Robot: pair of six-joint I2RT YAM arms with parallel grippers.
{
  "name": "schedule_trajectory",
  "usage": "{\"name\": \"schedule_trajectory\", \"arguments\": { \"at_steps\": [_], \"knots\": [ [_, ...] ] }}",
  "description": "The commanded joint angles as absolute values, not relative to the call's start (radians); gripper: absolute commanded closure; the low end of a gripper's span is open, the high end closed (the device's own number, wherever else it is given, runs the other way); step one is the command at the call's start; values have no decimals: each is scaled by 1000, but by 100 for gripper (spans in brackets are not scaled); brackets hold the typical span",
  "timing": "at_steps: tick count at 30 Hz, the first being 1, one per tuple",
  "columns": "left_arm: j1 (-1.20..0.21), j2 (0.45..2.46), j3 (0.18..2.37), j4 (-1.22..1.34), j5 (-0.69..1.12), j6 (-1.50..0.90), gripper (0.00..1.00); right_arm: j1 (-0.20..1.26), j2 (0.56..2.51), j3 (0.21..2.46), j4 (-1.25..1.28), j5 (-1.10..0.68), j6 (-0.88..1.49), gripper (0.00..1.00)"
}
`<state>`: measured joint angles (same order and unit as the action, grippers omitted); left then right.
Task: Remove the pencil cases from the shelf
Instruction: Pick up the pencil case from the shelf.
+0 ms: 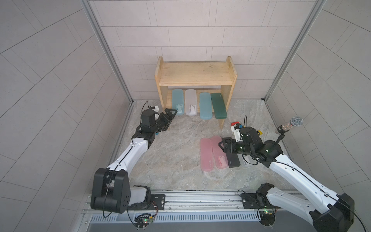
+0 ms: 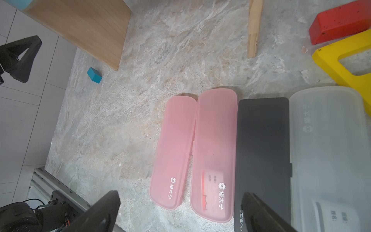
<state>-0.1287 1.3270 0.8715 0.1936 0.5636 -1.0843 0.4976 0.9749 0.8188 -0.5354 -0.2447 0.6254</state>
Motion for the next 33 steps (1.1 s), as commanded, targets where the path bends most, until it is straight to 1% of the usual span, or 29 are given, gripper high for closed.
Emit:
{"name": "schedule_trajectory", "arguments": {
  "at_steps": [1, 13, 19, 22, 24, 31, 33],
  "knots": [
    [-120, 1366, 918, 253, 592, -1116, 6, 490, 962, 844, -554, -245, 624, 0],
    [-120, 1411, 935, 275, 601, -1140, 16, 479, 954, 868, -603, -230, 606, 0],
    [-120, 1424, 937, 308, 587, -1161, 21, 476, 914, 847, -617, -212, 613, 0],
    [-120, 1433, 949, 314, 577, -1163, 26, 477, 906, 844, -625, -212, 614, 0],
    [-120, 1440, 958, 316, 574, -1163, 30, 474, 902, 844, -629, -209, 611, 0],
    [-122, 1462, 971, 339, 577, -1173, 37, 468, 906, 849, -635, -208, 604, 0],
    [-123, 1460, 970, 341, 576, -1175, 38, 468, 908, 848, -635, -207, 603, 0]
  ]
}}
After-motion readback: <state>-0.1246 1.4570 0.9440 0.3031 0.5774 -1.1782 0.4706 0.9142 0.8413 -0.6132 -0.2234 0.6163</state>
